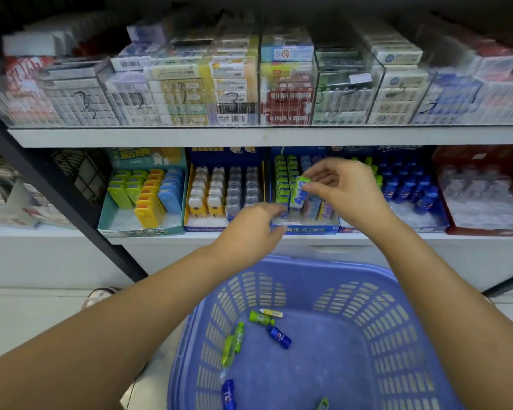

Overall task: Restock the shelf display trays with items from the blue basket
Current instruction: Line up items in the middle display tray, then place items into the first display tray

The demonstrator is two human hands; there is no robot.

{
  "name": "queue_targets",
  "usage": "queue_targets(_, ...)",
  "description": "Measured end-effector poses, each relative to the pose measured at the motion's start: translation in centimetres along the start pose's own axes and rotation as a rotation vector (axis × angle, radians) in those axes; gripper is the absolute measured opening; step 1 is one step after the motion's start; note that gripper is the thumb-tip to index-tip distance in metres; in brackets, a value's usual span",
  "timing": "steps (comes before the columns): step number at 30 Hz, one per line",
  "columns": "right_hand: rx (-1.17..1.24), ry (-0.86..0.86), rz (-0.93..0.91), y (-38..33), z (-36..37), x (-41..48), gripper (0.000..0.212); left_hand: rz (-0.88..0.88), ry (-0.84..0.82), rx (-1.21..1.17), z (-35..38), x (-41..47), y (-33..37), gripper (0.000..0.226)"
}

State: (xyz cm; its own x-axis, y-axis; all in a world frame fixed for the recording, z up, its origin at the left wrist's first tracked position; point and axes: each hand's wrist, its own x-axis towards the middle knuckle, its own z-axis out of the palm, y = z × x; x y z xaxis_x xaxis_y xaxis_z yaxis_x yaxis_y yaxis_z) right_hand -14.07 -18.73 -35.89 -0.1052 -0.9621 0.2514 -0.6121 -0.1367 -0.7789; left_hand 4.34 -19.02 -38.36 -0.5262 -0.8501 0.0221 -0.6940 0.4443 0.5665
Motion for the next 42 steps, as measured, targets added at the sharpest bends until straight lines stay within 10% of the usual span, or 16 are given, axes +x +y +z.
queue_targets(7, -0.220, -0.006, -0.061, 2.6, 1.8, -0.2, 0.017, 0.168, -0.178, 0.453, 2.5, -0.3, -0.7, 0.064)
queue_targets(35, -0.442, 0.017, -0.199, 2.8, 2.1, -3.0, 0.017, 0.176, 0.045, 0.295, 2.1, -0.7, 0.5, 0.057)
queue_targets(42, -0.510, -0.697, 0.095, 7.1, 6.6, -11.2, 0.018, 0.110, -0.113, 0.204, 5.2, -4.2, -1.0, 0.024)
